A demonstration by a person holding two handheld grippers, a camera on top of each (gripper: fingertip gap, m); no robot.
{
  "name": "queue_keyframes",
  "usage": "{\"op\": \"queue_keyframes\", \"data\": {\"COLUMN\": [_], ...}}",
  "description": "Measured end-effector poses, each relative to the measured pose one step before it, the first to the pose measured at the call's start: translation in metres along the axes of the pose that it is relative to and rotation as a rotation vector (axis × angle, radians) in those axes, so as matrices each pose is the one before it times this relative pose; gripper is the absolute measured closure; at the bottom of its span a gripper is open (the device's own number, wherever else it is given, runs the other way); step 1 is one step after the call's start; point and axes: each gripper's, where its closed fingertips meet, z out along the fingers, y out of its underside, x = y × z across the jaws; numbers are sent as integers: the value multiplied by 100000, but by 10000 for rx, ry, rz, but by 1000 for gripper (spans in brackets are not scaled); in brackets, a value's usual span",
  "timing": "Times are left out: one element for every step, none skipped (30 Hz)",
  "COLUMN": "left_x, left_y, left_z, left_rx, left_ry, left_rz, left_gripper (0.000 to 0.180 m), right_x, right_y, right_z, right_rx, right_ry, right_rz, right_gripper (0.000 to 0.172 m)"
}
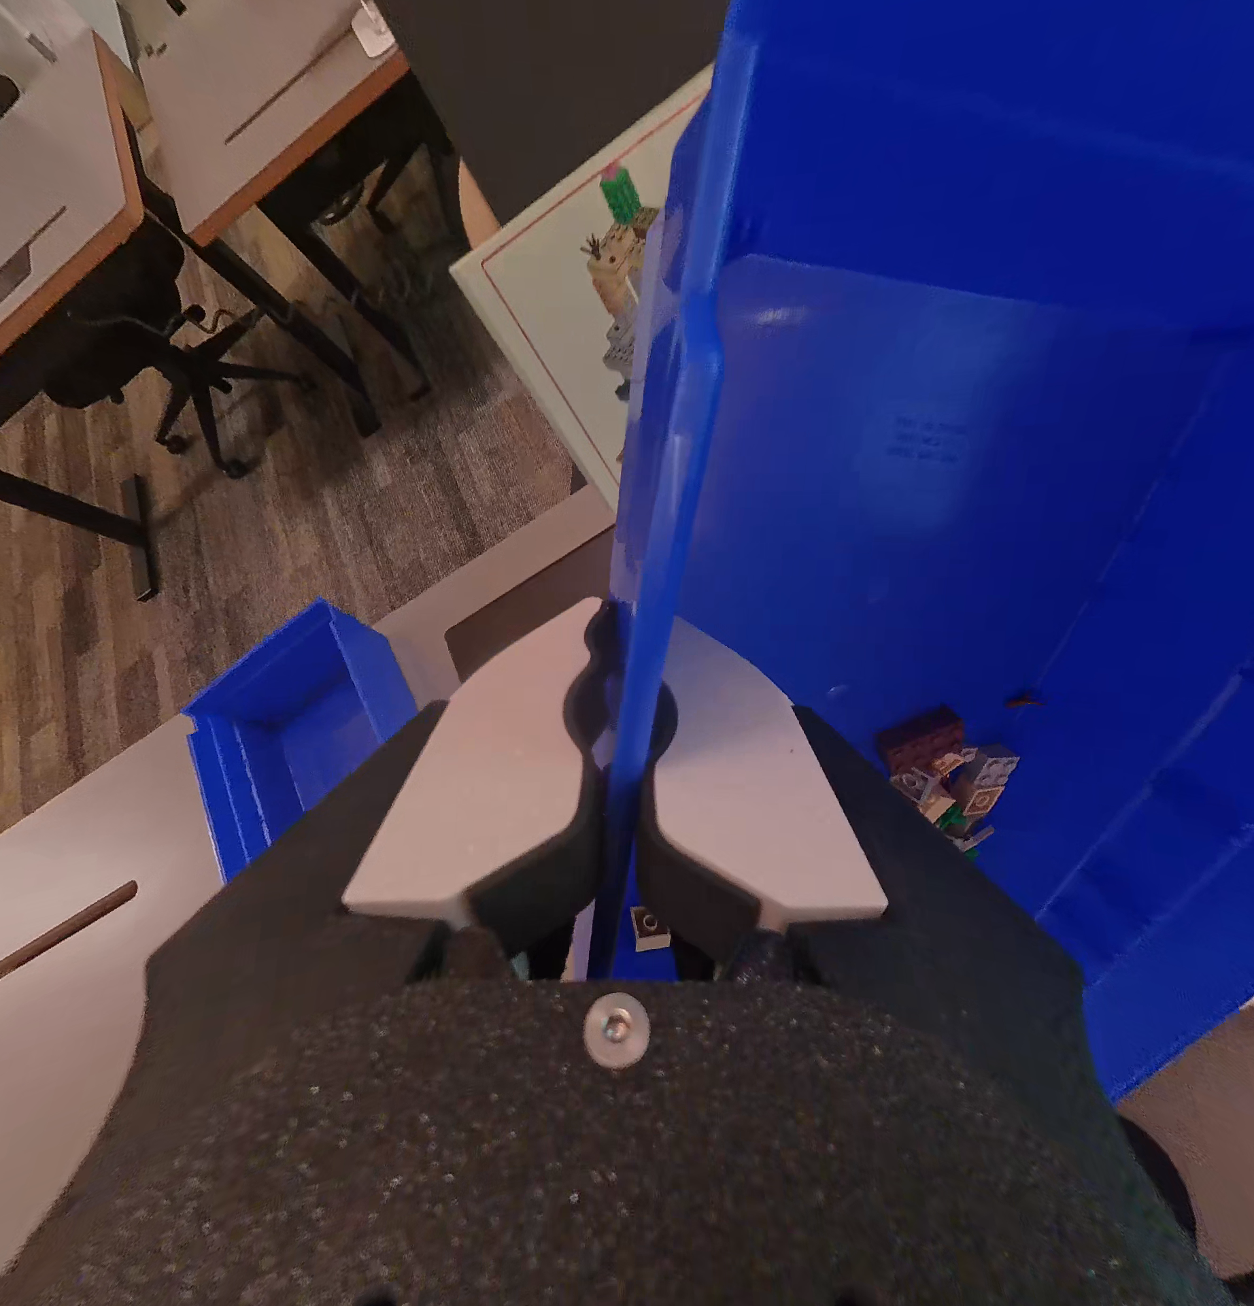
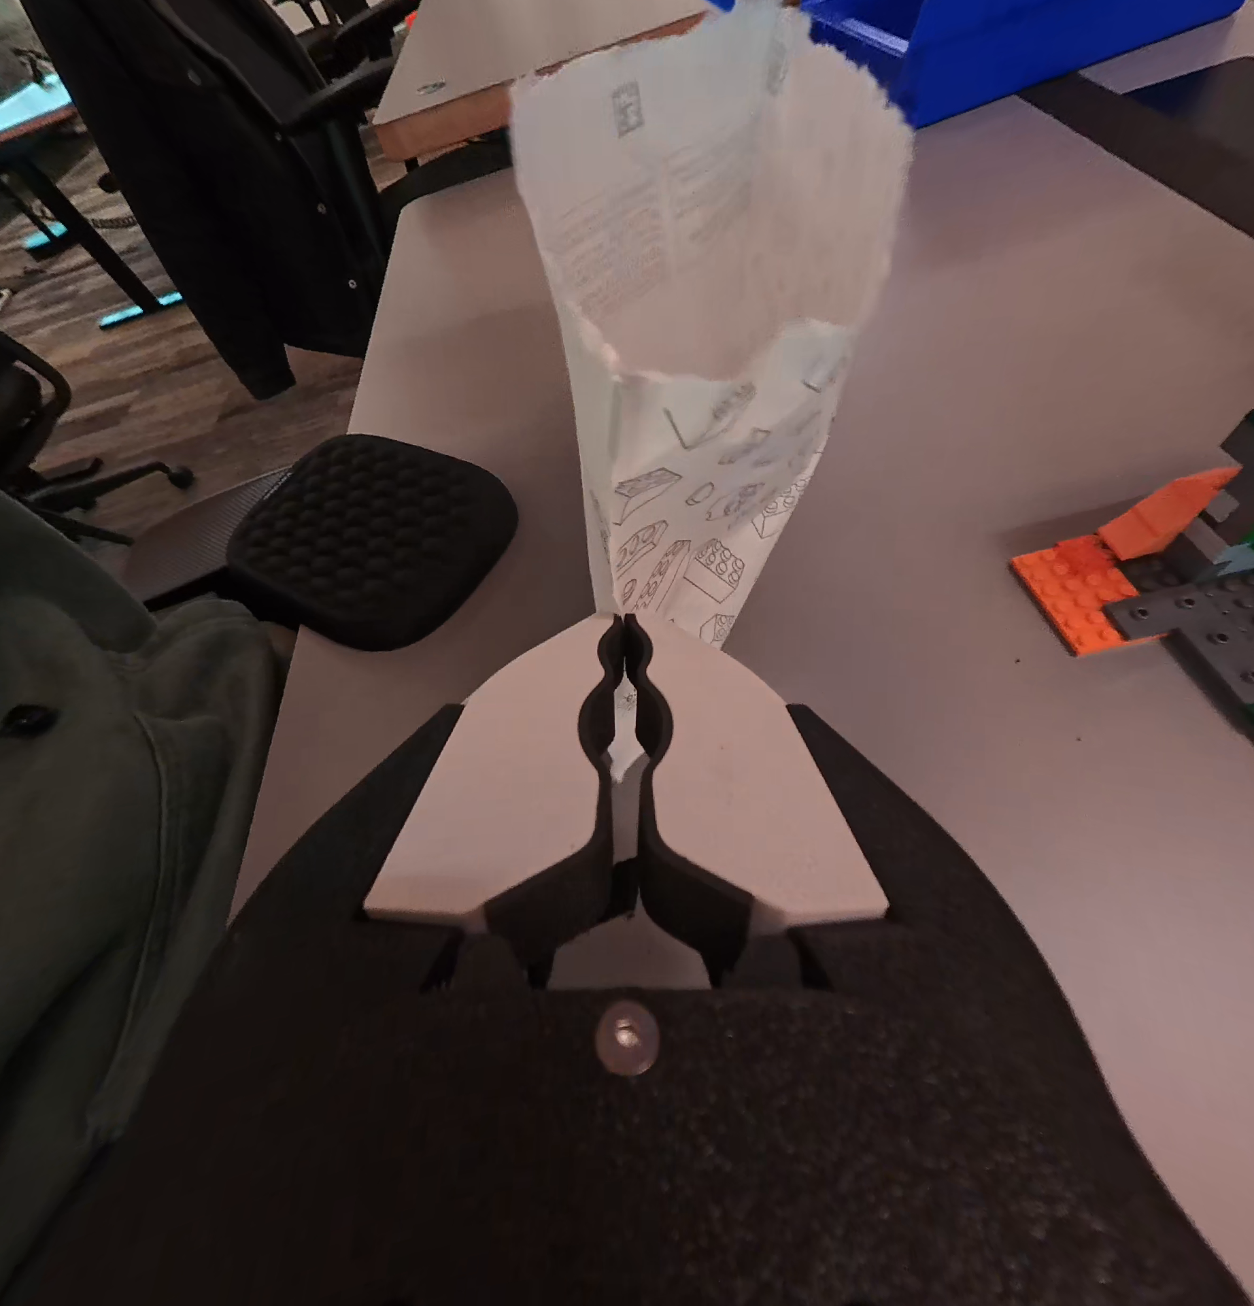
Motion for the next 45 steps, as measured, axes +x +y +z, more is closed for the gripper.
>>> {"op": "queue_keyframes", "data": {"left_x": [73,3,-54,-56,4,111,256,341,350,317,297,289,247,213,170,144,161,96,50,15,-11,-13,-33,37,80,140,164,202,244,290,362,448,501,437,402,345,278,244,192,198,198,176,105,120,145], "left_y": [-426,-399,-400,-390,-374,-352,-283,-215,-161,-154,-165,-153,-123,-62,-47,-70,-113,-79,-24,17,28,67,99,148,149,107,94,79,69,53,55,48,13,-6,-57,-107,-132,-113,-131,-167,-180,-174,-168,-170,-150], "left_z": [32,-15,-64,-115,-139,-127,-78,-52,-12,-22,-19,-24,-40,-66,-84,-98,-113,-110,-77,-23,19,61,90,113,91,106,89,54,45,65,80,81,82,65,34,40,46,35,46,4,-36,-80,-124,-154,-171], "left_rx": [74,52,41,23,41,81,98,97,90,108,149,156,131,82,80,106,137,127,82,64,70,56,40,0,5,36,46,49,48,47,9,-6,-24,-19,-11,10,13,-25,-23,5,27,36,33,45,54], "left_ry": [-4,-34,-77,-49,-7,32,70,78,41,16,48,90,82,53,30,31,43,-25,-53,-81,-59,-26,-58,-41,-19,-7,-38,-54,-59,-68,-63,-50,-42,-86,-79,-71,-89,-76,-95,-59,-46,-58,-107,-78,-50], "left_rz": [-58,-43,-3,-21,-49,-52,-35,-21,2,-38,-79,-99,-100,-60,-48,-74,-72,-5,-18,-21,-45,-71,-42,0,16,45,77,85,75,104,138,182,217,246,201,178,184,172,171,133,120,113,126,102,94], "left_gripper": [174,174,174,175,175,174,174,173,174,174,174,171,171,174,174,174,174,173,174,173,174,174,174,174,174,174,174,174,174,174,174,174,174,174,174,174,174,174,174,174,174,174,174,174,175], "right_x": [96,38,-40,-22,83,69,27,118,207,235,138,93,110,122,126,54,116,151,63,12,-33,-111,-73,-92,-45,-31,-12,80,82,18,17,-4,-15,-14,17,0,-27,-26,-43,0,49,35,52,80,58], "right_y": [-29,50,100,75,-21,-125,-176,-141,-38,-45,-101,-134,-127,-37,-48,-16,-28,-33,-55,-70,-20,-13,-42,-24,-30,-22,-2,-25,-1,-16,4,34,38,56,48,20,-18,-6,5,25,33,33,-2,3,-21], "right_z": [-2,-24,-35,-57,-46,-11,14,27,58,39,17,-6,-5,-24,-36,-62,-69,-53,-47,-33,-24,-5,7,1,5,-12,-11,-11,-6,34,54,89,78,63,33,-3,-14,-21,-1,-4,-8,-23,-32,-40,-58], "right_rx": [-7,-45,-59,-21,32,74,71,33,-40,-15,35,79,90,48,74,69,54,53,57,63,25,10,28,26,40,49,29,22,9,10,4,-15,-10,-20,-24,-8,3,-7,-14,-23,-27,-21,2,-5,5], "right_ry": [-41,-63,-83,-23,49,16,-30,18,66,57,-32,-41,3,48,65,7,17,26,-51,-69,-75,-114,-55,-55,-27,-24,-33,20,20,-19,-19,-15,-13,-1,17,-2,-14,-17,-19,14,34,21,25,40,26], "right_rz": [70,48,-1,-37,-23,12,22,-41,-87,-57,36,77,21,-17,-50,-24,17,43,52,33,-9,-25,-3,12,0,-14,3,19,9,18,29,7,-4,2,-5,0,6,-3,-34,-30,-19,-24,-20,-7,-9], "right_gripper": [172,172,172,172,172,172,172,172,172,172,172,172,172,172,172,172,172,172,172,172,172,172,172,172,172,172,172,172,172,172,172,172,172,172,172,172,172,172,172,172,172,172,172,172,172]}}
